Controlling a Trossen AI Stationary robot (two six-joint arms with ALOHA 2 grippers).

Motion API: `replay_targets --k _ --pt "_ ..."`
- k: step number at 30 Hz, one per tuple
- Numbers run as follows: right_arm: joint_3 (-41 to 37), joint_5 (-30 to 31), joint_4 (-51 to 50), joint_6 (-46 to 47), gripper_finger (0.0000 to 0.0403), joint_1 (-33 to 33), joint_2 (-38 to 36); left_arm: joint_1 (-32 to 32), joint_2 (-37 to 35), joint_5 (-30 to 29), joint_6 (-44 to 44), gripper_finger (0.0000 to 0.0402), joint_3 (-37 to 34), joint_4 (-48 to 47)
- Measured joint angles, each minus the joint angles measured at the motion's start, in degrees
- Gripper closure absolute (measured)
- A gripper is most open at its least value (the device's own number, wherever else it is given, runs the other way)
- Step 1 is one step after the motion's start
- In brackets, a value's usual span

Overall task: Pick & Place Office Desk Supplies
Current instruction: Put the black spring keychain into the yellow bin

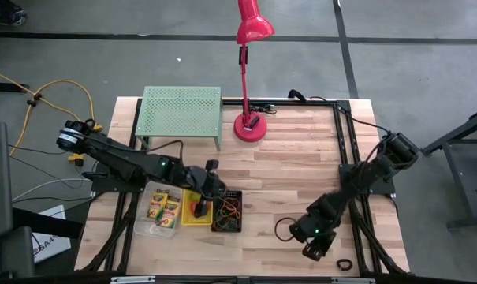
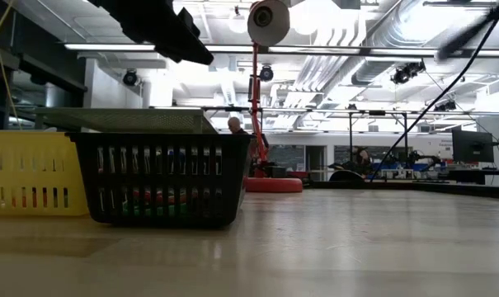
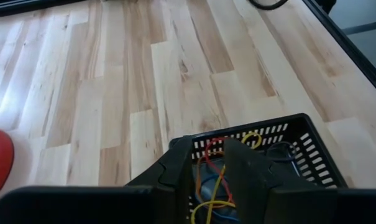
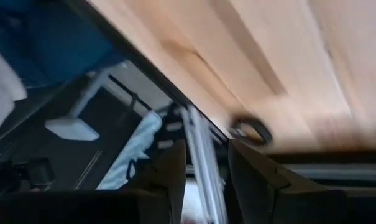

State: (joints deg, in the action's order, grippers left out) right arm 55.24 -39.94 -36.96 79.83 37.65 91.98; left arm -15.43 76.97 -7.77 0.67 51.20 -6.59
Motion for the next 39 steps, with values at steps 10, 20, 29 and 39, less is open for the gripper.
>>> replay_targets --k 10,20,29,39 --pt "0.0 -5.3 -11.6 7.3 0.0293 0.1 -0.3 1.6 0.0 0.0 0.0 0.0313 0.0 0.0" --pt "0.0 5.7 -3.6 19.9 0.0293 7.1 -1.2 2.0 0.0 0.0 -0.1 0.0313 0.0 0.0" --pt "0.0 17.8 7.5 18.1 0.0293 14.8 -1.2 2.0 0.0 0.0 -0.2 0.0313 0.0 0.0" --pt "0.0 23.8 7.3 22.4 0.0293 20.8 -1.2 1.9 0.0 0.0 -2.3 0.0313 0.0 0.0"
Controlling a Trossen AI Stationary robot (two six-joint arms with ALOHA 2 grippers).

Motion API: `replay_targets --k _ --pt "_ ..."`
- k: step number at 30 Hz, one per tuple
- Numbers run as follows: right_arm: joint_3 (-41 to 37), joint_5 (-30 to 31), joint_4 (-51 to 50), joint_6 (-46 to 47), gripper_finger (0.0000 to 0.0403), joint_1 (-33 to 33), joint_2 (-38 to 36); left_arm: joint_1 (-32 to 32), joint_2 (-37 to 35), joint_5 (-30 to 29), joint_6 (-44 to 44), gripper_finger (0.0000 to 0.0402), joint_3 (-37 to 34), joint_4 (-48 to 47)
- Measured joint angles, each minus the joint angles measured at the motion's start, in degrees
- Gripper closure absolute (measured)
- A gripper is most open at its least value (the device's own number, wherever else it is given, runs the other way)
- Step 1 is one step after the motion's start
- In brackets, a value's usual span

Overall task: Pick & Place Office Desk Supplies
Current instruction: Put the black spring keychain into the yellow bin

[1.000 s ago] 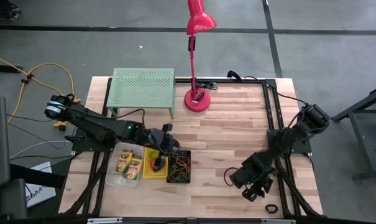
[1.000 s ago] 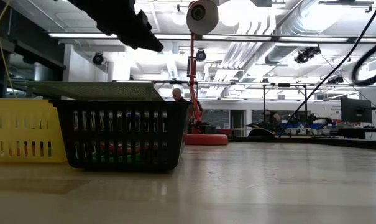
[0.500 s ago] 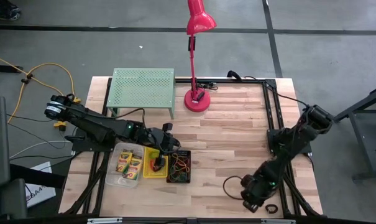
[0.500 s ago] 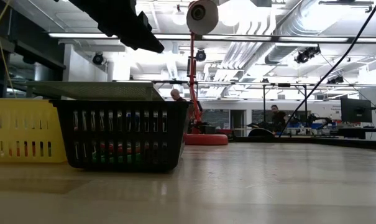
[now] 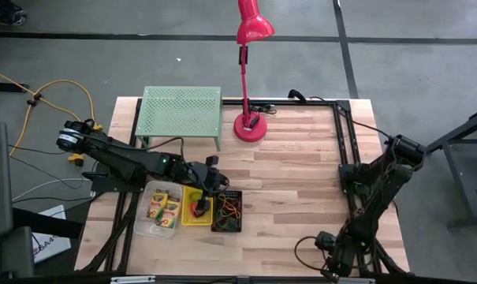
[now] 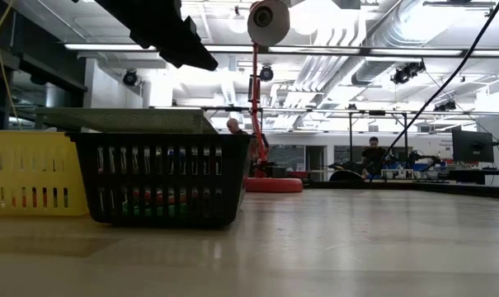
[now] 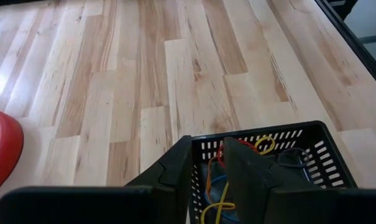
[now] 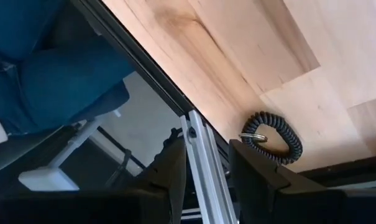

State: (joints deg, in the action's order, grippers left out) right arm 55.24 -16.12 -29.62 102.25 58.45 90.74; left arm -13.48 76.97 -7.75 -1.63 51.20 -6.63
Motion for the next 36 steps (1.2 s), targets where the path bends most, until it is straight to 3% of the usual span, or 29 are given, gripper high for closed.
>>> replay_targets --k 15,36 --pt "0.0 1.2 -0.1 1.7 0.0293 4.5 3.3 0.0 0.0 0.0 0.1 0.0313 0.0 0.0" --pt "0.0 1.1 -0.5 4.5 0.0293 4.5 7.3 0.0 0.0 0.0 0.1 0.0313 0.0 0.0"
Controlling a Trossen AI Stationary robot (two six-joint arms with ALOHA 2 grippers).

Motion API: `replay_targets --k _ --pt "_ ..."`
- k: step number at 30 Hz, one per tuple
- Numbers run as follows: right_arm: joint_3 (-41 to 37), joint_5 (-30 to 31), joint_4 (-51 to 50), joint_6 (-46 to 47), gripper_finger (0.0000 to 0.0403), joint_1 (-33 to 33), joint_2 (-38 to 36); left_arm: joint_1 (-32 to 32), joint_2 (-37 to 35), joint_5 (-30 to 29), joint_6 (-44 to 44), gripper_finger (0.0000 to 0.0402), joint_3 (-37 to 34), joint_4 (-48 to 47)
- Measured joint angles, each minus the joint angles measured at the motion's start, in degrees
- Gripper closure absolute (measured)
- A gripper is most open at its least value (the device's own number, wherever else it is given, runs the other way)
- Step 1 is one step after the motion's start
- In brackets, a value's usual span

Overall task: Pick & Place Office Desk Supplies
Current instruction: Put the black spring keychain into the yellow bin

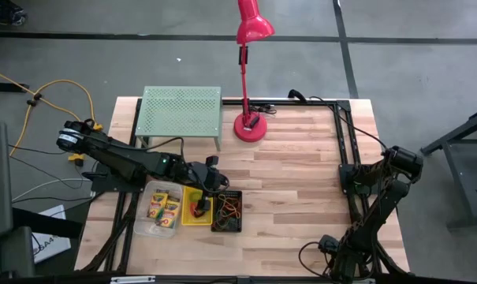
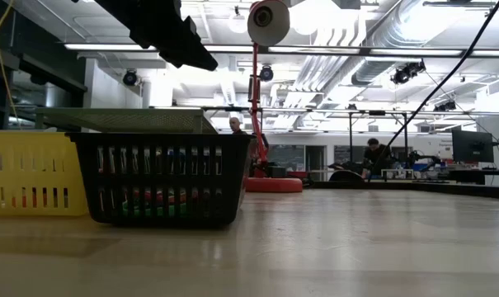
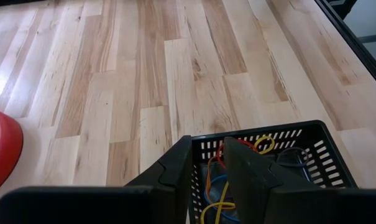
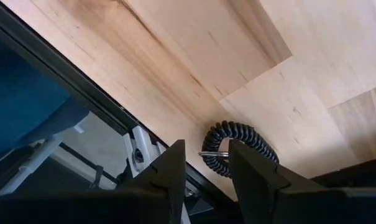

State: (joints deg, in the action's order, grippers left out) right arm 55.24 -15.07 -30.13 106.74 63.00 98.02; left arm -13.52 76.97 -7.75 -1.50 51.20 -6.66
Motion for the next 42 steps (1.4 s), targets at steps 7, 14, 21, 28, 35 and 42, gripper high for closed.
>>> replay_targets --k 7,14,21,28,35,42 --pt "0.1 -1.6 1.1 0.1 0.0293 0.0 2.4 0.0 0.0 0.0 0.0 0.0313 0.0 -0.5" --pt "0.1 -4.4 1.6 0.4 0.0293 0.0 4.6 0.0 0.0 0.0 0.0 0.0313 0.0 -1.1" --pt "0.1 -3.6 1.4 1.1 0.0297 0.0 4.6 0.0 0.0 0.0 0.0 0.0313 0.0 -1.1" --pt "0.0 -3.5 0.9 2.6 0.0354 0.0 4.7 0.0 0.0 0.0 0.0 0.0313 0.0 -1.0" --pt "0.0 -3.8 1.0 2.6 0.0390 0.0 4.7 0.0 0.0 0.0 0.0 0.0313 0.0 -1.0" --pt "0.0 -3.5 1.0 2.6 0.0393 0.0 4.7 0.0 0.0 0.0 0.0 0.0313 0.0 -1.0"
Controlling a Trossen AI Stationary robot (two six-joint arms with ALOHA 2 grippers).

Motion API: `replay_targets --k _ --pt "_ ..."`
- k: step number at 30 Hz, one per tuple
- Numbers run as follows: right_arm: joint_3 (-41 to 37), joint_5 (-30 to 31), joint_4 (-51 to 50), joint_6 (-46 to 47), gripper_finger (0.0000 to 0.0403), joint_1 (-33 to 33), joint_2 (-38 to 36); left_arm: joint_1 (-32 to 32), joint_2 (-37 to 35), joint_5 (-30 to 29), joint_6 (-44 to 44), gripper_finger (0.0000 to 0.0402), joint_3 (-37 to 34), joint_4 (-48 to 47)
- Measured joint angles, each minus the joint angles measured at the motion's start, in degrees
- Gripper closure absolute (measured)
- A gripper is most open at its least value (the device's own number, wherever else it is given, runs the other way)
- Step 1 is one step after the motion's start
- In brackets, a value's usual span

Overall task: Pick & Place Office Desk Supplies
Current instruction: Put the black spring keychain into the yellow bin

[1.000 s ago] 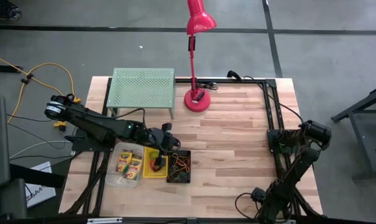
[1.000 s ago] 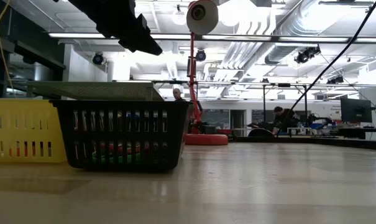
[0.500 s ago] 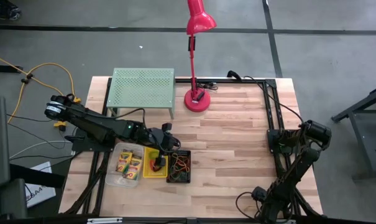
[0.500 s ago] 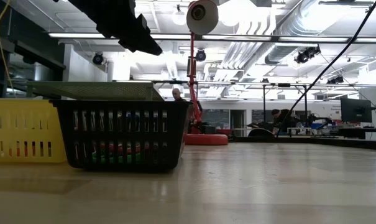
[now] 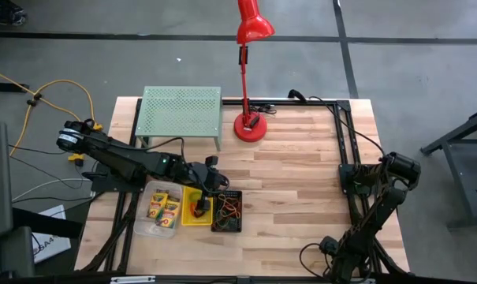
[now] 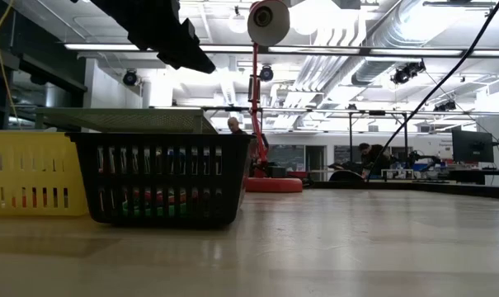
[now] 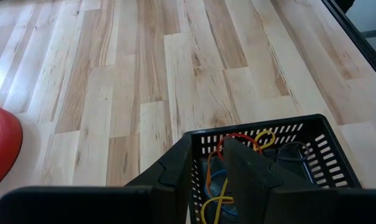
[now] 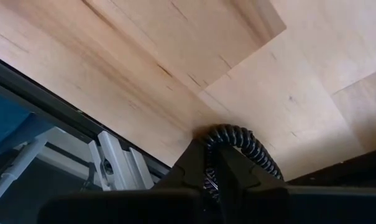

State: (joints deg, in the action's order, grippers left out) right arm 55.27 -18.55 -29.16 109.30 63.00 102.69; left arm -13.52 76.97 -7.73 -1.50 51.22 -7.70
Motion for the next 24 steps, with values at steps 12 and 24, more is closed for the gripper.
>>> replay_targets --k 12,24 --pt "-0.2 11.7 1.0 -4.7 0.0397 -3.2 -6.8 0.0 0.0 0.0 0.0 0.0313 0.0 0.0" --pt "-0.1 37.2 16.6 -31.9 0.0395 -12.3 -17.7 0.0 0.0 0.0 0.0 0.0313 0.0 0.0"
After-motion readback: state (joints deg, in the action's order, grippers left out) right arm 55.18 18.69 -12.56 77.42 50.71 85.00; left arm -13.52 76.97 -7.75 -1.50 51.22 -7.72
